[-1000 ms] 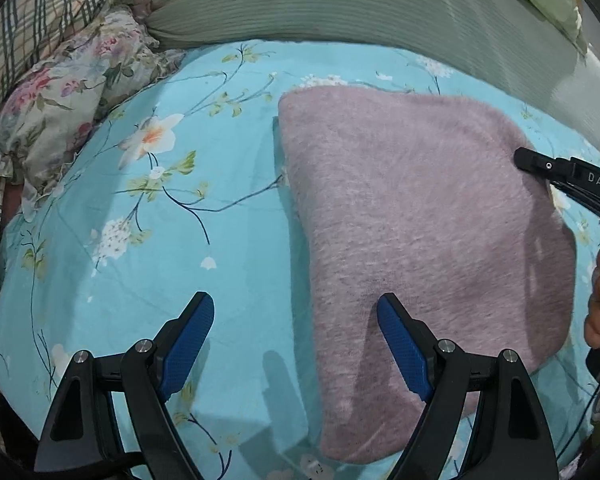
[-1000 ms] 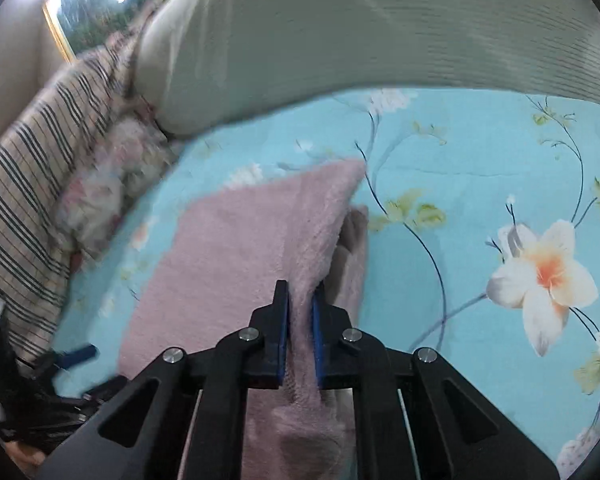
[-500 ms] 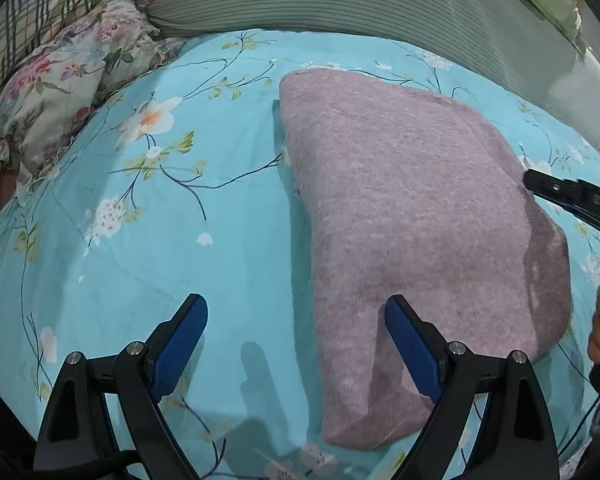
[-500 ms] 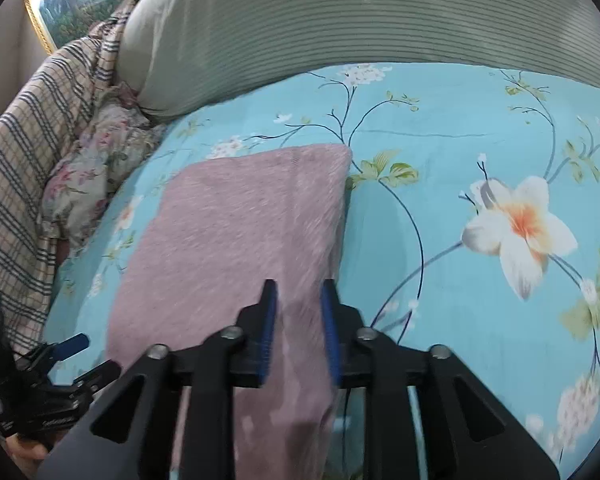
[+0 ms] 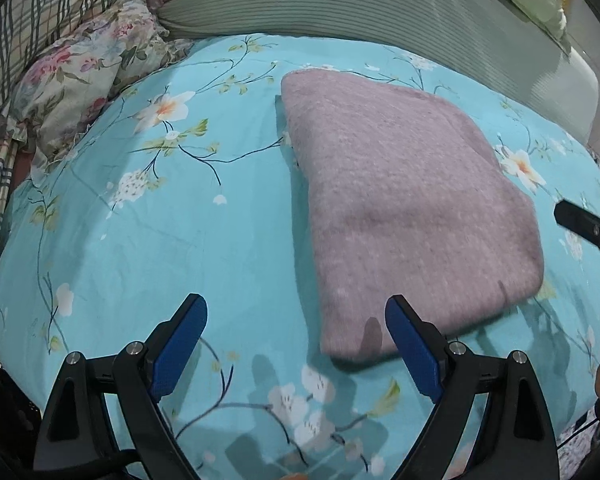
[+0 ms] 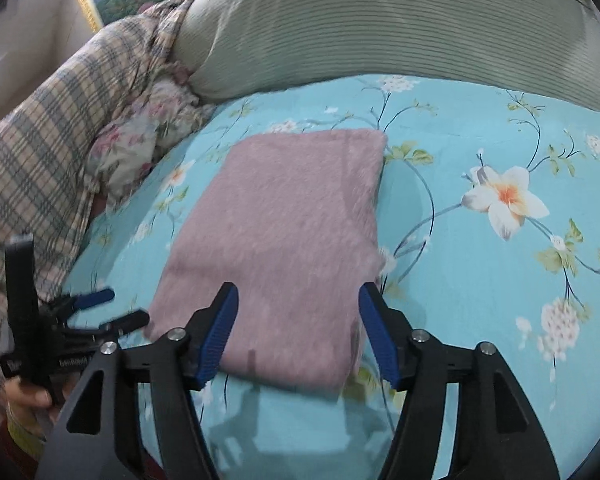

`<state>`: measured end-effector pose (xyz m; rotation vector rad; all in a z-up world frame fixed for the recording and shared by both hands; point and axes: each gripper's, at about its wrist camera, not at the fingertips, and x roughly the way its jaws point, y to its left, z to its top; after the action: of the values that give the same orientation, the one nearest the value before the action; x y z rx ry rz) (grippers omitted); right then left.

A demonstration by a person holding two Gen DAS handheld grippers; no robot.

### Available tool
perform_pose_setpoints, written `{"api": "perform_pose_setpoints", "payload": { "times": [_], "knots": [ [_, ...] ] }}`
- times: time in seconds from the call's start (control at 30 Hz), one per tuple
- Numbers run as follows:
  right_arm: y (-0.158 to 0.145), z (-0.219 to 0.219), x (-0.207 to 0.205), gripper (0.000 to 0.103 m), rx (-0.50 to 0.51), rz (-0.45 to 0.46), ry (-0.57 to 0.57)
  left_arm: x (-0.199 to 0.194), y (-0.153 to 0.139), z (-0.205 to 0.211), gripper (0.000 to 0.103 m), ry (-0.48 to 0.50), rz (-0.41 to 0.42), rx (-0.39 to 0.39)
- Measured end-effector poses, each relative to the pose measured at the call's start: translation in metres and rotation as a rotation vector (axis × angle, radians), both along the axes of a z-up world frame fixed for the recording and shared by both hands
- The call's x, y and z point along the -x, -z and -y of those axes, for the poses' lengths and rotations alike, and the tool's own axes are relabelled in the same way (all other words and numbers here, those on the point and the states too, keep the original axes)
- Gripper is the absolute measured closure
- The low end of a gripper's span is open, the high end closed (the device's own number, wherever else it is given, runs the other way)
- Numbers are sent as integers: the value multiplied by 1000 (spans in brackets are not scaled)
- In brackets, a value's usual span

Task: Fold small clothes

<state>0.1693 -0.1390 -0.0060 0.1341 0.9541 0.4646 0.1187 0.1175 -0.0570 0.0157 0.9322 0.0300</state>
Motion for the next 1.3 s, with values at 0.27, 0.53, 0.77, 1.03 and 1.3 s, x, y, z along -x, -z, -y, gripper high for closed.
{"api": "perform_pose_setpoints", "payload": {
  "times": [0.27,0.53,0.77,1.03,1.3],
  "knots": [
    [8,-5,38,22,67,-20,-76,28,-1,10,11,34,1,-43],
    [12,-6,69,16,99,-41,-123,57,5,10,11,56,-15,-47],
    [5,-4,77,11,96,-27,-126,71,-9,11,11,71,25,-44],
    [-10,-6,82,7,90,14,-137,73,-26,15,10,62,32,-78],
    [-9,-6,84,5,94,11,-138,80,-33,21,10,56,83,-125]
  ]
}}
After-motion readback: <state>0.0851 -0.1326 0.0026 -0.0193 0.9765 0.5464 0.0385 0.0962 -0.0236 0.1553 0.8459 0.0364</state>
